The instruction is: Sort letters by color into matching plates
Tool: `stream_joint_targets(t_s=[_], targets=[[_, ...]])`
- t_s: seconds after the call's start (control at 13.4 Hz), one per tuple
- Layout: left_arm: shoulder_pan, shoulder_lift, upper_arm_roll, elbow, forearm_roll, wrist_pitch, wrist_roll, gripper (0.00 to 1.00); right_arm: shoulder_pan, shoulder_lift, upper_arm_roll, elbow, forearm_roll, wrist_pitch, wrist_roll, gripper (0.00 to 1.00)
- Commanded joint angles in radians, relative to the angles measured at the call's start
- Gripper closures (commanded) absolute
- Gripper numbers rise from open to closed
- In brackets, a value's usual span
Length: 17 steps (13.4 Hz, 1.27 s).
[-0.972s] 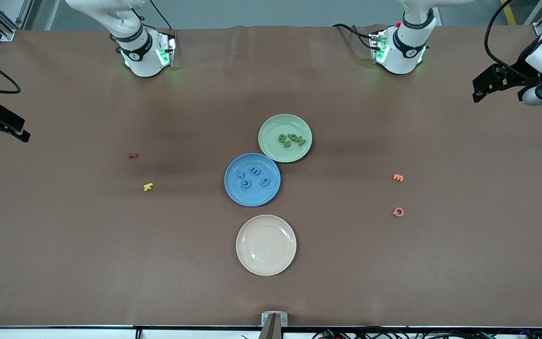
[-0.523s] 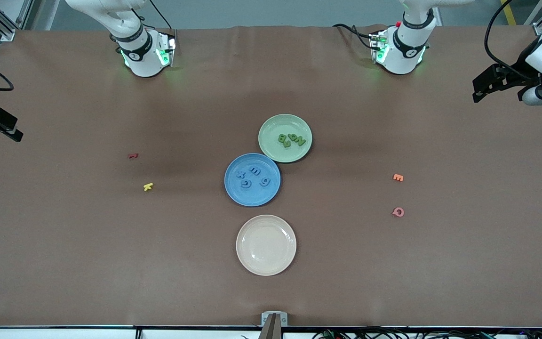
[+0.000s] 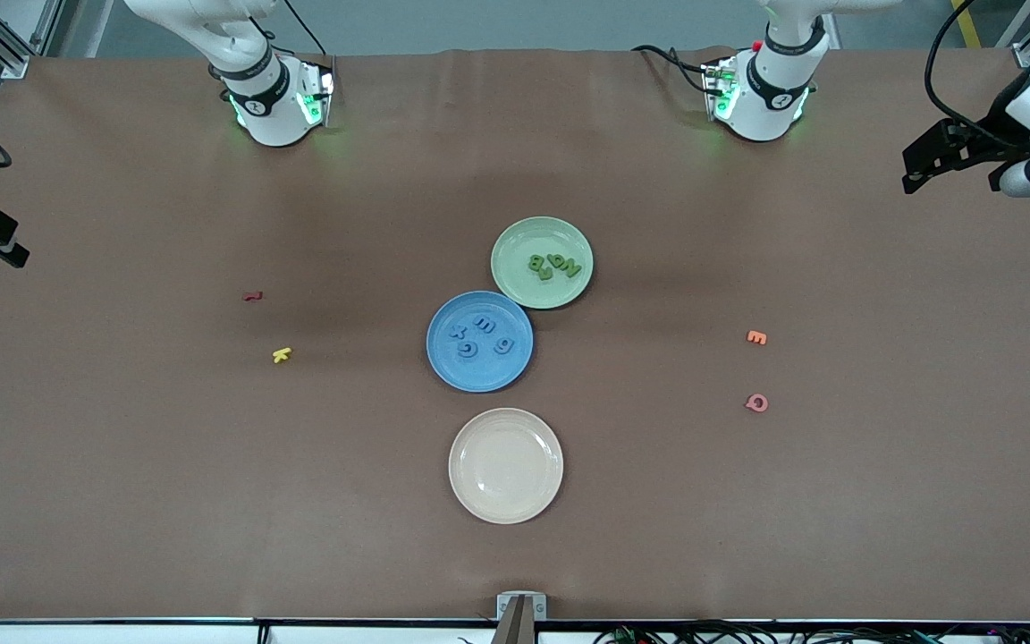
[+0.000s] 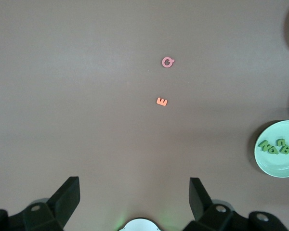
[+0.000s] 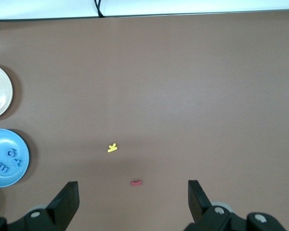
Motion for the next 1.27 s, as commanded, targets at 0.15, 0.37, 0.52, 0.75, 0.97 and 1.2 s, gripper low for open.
stream_joint_targets(t_s=[0.15,0.37,0.52,0.75,0.97,1.2], targets=[[0.006,-0.01,0.006,0.023,-0.017,-0.02,0.027,0.0,-0.017,0.016,0.014,0.037,-0.017,-0.017,0.004,0.0],[0.003,-0.013,0.0,0.02,-0.015,-0.02,0.03,0.0,-0.017,0.022,0.014,0.043,-0.015,-0.035,0.004,0.0],[0.003,-0.013,-0.003,0.016,-0.015,-0.02,0.03,0.0,-0.023,0.03,0.014,0.064,-0.018,-0.083,0.002,0.0],[0.001,-0.021,-0.003,0.011,-0.017,-0.019,0.028,0.0,-0.026,0.03,0.014,0.064,-0.017,-0.098,0.004,0.0],[0.001,-0.018,-0.003,0.016,-0.017,-0.02,0.036,0.0,-0.023,0.03,0.014,0.064,-0.017,-0.098,0.004,0.0],[0.001,-0.007,-0.003,0.028,-0.017,-0.02,0.035,0.0,-0.025,0.03,0.014,0.064,-0.015,-0.098,0.002,0.0]])
